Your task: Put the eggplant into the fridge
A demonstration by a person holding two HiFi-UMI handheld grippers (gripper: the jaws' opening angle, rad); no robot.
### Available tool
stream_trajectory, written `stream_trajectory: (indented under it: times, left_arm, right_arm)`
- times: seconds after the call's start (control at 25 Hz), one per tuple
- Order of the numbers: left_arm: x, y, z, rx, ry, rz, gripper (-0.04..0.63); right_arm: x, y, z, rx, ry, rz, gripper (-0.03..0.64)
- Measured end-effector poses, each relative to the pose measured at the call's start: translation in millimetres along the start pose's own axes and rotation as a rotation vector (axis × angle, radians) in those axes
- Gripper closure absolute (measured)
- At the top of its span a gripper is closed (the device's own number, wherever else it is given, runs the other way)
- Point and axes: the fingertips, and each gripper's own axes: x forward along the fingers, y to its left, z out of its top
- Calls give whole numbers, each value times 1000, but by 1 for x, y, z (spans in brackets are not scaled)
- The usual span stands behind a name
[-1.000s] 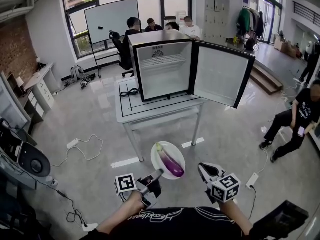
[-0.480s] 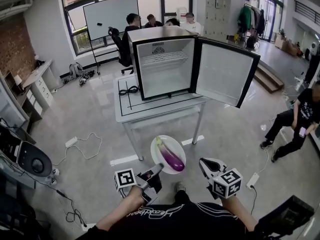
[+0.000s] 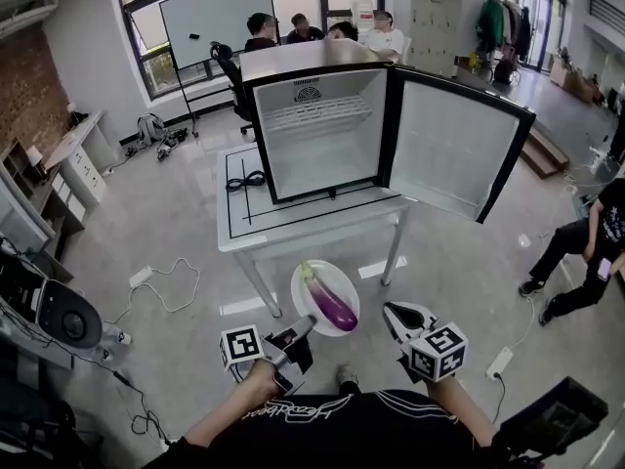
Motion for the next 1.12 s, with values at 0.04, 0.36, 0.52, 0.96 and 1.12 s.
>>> stream_trajectory:
  times: [0.04, 0.36, 0.52, 0.96, 1.12]
  left_arm:
    - [10, 3, 8, 0, -3, 12, 571]
    - [99, -7, 66, -12, -19, 5, 571]
    - [134, -5, 93, 9, -38, 20, 571]
    - [175, -10, 127, 31, -47, 13, 571]
    - [184, -8, 137, 31, -40, 12, 571]
  right_arm:
    - [7, -12, 1, 1, 4, 2, 609]
    - [62, -96, 38, -2, -12, 25, 609]
    - [82, -129, 53, -22, -21, 39, 609]
    - [106, -166, 76, -46, -38, 36, 609]
    - [112, -175, 76, -42, -38, 21, 609]
